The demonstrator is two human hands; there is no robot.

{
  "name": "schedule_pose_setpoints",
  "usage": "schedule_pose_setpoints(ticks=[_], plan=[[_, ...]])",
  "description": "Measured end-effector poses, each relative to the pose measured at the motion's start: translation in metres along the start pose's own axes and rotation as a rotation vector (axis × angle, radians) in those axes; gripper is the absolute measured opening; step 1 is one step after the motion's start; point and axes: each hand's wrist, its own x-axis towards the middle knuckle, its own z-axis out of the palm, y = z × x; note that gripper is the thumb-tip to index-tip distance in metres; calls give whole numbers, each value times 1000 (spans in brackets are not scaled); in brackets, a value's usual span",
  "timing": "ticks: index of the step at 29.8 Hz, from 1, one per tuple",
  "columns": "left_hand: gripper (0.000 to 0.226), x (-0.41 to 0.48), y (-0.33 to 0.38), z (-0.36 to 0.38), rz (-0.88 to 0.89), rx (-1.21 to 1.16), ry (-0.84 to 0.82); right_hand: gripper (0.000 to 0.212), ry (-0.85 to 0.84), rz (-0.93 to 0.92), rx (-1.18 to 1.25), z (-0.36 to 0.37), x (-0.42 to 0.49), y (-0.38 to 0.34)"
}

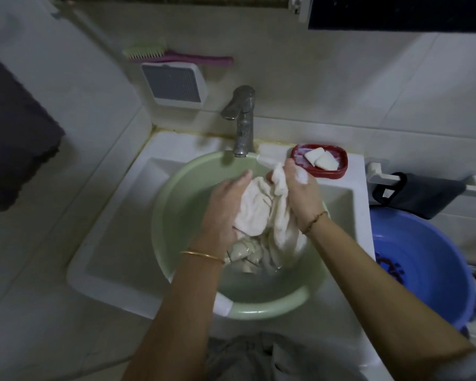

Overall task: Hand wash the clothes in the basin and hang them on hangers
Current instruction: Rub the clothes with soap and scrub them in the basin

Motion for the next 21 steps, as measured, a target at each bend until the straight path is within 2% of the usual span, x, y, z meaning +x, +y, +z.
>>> schedule_pose_setpoints(ticks=[2, 4, 5, 7, 12, 15, 18, 21], plan=[[23, 3, -2, -9, 197, 204, -14, 47, 23, 37, 65, -5, 2, 1], [47, 0, -7, -7, 248, 439, -83, 51, 9, 51, 127, -5, 0, -3], [49, 0, -9, -4, 261, 529, -123, 55, -6, 44, 153, -3, -2, -6], [33, -3, -11, 4, 319, 587, -144, 60, -57, 4, 166, 0, -7, -6], [30, 6, -18, 1, 613, 698, 93, 68, -72, 33, 144, -3, -8, -4], [19, 9, -8, -10, 746, 666, 260, 45, -67, 16, 100, -10, -4, 3], [21, 7, 5, -17, 589, 407, 269, 44, -50, 14, 27, -18, -3, 8], [24, 4, 5, -14, 514, 321, 265, 47, -28, -57, -25, -17, -1, 1]])
